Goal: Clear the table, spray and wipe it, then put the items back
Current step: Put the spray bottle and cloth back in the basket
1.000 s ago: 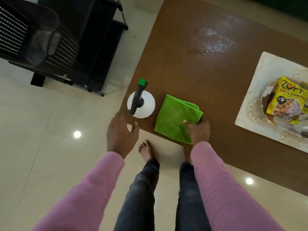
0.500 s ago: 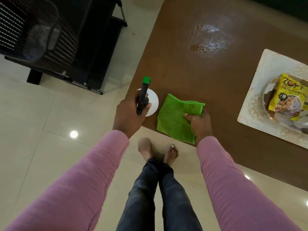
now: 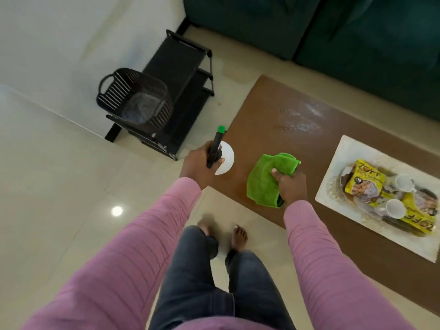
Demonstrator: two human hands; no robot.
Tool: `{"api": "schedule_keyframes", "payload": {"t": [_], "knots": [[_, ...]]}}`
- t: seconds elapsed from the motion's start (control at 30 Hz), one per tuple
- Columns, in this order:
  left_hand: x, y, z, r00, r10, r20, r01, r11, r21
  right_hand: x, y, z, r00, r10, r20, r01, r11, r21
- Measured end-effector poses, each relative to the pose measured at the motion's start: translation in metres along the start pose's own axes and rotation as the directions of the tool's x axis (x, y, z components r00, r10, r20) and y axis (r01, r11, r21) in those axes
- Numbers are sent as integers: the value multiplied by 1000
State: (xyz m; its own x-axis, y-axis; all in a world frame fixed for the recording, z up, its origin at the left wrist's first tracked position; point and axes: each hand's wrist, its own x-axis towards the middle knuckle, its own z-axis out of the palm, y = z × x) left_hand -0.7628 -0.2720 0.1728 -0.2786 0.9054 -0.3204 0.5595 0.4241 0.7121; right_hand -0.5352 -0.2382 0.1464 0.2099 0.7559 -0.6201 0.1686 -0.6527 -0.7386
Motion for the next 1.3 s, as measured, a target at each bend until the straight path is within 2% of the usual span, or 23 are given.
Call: {"api": "schedule_keyframes", "payload": {"t": [0.2,0.33,0.5,0.73,0.9,1.03,1.3], "knots": [[7,-9,-59,1000,-15,-17,14,999,-49,-11,-50,52,998,-53,31,56,995,-82],[26,-41,-115,999,-35,-41,32,997,-74,-16,-80,123,993,-109,38,114,978,-173],[53,-90,-200,997,-31,-76,27,998,-56,-27,-104,225,992,-116,42,123,943,-309],[117,-147,-288,1000,12,-20,-11,999,47,-33,-123,319,993,-107,44,115,878,-465],[169,-170,-313,1000,8,13,-9,995,97,-19,-140,365,995,-52,79,80,913,-401],[208,-182,-321,1000,-11,13,10,991,136,1,-160,400,995,-64,83,95,887,-452],[291,-213,-316,994,-46,101,24,978,207,45,-175,463,996,-6,88,42,905,-424]]}}
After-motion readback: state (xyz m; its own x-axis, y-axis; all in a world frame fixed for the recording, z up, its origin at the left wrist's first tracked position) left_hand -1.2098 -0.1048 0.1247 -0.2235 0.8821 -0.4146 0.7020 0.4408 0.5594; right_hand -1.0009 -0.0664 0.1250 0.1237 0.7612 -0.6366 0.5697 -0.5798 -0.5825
